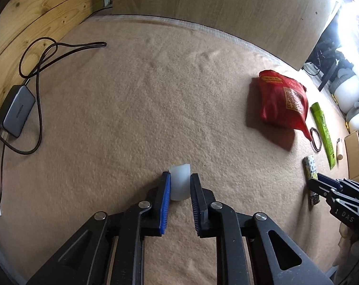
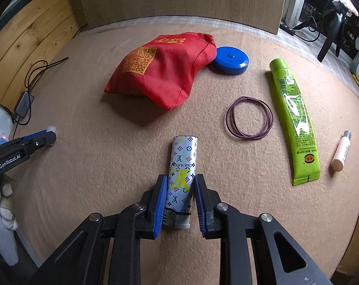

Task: Organize objects
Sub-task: 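Grasp the patterned lighter with the right tool while the left tool grasps the white cylinder, then carry the lighter and white cylinder into the box with both tools and release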

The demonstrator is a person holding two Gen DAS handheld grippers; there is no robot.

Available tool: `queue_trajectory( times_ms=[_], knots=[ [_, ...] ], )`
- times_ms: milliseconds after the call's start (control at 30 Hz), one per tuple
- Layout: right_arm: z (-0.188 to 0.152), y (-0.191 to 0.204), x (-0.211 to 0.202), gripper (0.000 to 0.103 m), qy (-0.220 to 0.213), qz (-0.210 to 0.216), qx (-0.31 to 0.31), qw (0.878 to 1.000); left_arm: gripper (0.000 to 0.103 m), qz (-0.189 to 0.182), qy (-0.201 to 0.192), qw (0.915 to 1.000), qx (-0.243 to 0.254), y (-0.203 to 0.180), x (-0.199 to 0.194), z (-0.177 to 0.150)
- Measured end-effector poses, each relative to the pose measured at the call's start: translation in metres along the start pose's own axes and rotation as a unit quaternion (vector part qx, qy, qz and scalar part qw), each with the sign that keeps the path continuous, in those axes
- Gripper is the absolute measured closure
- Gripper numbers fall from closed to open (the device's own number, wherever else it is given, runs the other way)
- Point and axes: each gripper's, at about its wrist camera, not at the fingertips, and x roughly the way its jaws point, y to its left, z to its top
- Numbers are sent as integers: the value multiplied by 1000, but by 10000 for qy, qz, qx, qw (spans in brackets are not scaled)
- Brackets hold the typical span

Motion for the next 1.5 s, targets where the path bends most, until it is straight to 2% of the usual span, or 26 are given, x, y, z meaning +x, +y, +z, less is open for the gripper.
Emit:
queue_trajectory(
  times_ms=[400, 700, 1033, 1200, 1500],
  knots=[
    [-11, -18, -25, 82, -224, 204, 122, 9995, 88, -191, -142, 9997, -25, -17, -23, -8],
    [-24, -42, -61, 82, -515, 305, 287, 9978, 88, -587, -259, 9974, 318, -81, -41, -12],
    [-59, -104, -122, 82, -953, 164, 631, 9933, 88, -1282, -332, 9855, 1057, -206, -58, -21],
    [-82, -150, -149, 82, -1134, -44, 930, 9892, 88, -1597, -277, 9752, 1506, -281, -59, -31],
    [-122, -241, -180, 82, -1325, -446, 1534, 9782, 88, -2065, -71, 9515, 2279, -416, -49, -60]
  ],
)
